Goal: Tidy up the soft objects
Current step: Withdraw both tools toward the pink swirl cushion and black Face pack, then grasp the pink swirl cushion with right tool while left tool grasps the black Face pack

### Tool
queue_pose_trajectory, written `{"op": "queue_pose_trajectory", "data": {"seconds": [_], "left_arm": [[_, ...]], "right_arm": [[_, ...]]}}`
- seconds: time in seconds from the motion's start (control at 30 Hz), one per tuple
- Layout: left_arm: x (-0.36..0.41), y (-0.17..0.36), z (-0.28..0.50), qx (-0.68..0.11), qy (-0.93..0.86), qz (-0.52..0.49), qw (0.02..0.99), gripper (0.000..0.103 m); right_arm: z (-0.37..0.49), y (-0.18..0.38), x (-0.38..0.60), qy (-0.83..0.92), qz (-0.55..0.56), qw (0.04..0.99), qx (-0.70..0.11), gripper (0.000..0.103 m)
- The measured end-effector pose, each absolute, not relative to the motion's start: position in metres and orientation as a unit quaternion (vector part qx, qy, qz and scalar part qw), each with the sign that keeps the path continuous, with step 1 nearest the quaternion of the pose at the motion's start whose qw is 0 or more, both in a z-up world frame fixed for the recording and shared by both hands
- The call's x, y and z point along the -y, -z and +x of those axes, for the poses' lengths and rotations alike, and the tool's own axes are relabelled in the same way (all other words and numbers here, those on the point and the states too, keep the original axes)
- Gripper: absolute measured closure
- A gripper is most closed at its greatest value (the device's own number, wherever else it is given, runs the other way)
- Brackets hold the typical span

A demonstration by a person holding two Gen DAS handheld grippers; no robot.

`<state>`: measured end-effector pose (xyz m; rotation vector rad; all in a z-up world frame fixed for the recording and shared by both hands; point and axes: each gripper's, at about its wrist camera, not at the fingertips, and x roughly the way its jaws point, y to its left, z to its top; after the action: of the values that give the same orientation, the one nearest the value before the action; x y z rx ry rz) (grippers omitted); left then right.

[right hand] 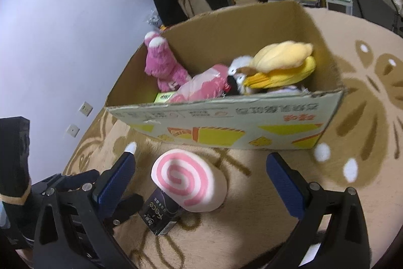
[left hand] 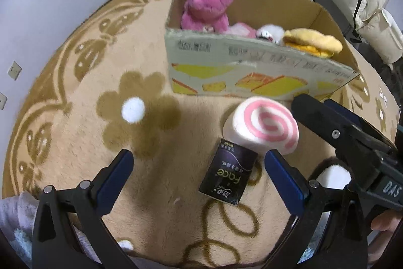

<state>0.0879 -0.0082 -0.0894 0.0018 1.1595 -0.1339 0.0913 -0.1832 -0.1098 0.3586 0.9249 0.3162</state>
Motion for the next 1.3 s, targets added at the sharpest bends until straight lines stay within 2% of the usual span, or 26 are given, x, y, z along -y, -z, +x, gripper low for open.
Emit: {"op": "queue_pose_trajectory", "data": {"seconds": [0.3, 0.4, 0.5, 0.57, 0.6, 0.63, 0.73, 0.8, 0.87, 1.07, 1.3], "left_arm": [[0.023, 0.123, 0.094, -0.598, 0.089, 0.010, 0.796, 0.000], [0.026, 0.129, 0.095, -0.606, 0.093, 0.005, 0.790, 0.000], [0.024, 0.134, 0.097, -0.614, 0.083, 0.001, 0.785, 0.001], [0.022, 0.137, 0.097, -0.618, 0.072, 0.001, 0.783, 0.003], [0.021, 0.138, 0.098, -0.621, 0.071, 0.002, 0.780, 0.005], [0.022, 0.140, 0.098, -0.624, 0.070, 0.005, 0.778, 0.010], [0.029, 0.146, 0.096, -0.630, 0.074, 0.028, 0.773, 0.033], [0.037, 0.149, 0.093, -0.635, 0.089, 0.040, 0.766, 0.040], [0.046, 0.151, 0.089, -0.630, 0.096, 0.067, 0.768, 0.056], [0.049, 0.144, 0.086, -0.610, 0.101, 0.071, 0.783, 0.057], [0.043, 0.118, 0.074, -0.575, 0.102, 0.074, 0.808, 0.057]], "right_arm": [[0.097, 0.124, 0.166, -0.181, 0.164, 0.846, -0.474, 0.000], [0.098, 0.128, 0.160, -0.184, 0.154, 0.841, -0.485, 0.004], [0.100, 0.135, 0.160, -0.179, 0.158, 0.835, -0.495, 0.019], [0.101, 0.138, 0.159, -0.175, 0.148, 0.834, -0.501, 0.033], [0.103, 0.140, 0.158, -0.177, 0.144, 0.831, -0.507, 0.034], [0.104, 0.142, 0.157, -0.181, 0.146, 0.828, -0.510, 0.035], [0.105, 0.147, 0.157, -0.181, 0.147, 0.827, -0.512, 0.042], [0.106, 0.148, 0.158, -0.183, 0.146, 0.825, -0.514, 0.049], [0.106, 0.149, 0.159, -0.185, 0.149, 0.824, -0.515, 0.057], [0.103, 0.143, 0.157, -0.179, 0.126, 0.833, -0.508, 0.068], [0.096, 0.135, 0.167, -0.164, 0.130, 0.843, -0.496, 0.073]]}}
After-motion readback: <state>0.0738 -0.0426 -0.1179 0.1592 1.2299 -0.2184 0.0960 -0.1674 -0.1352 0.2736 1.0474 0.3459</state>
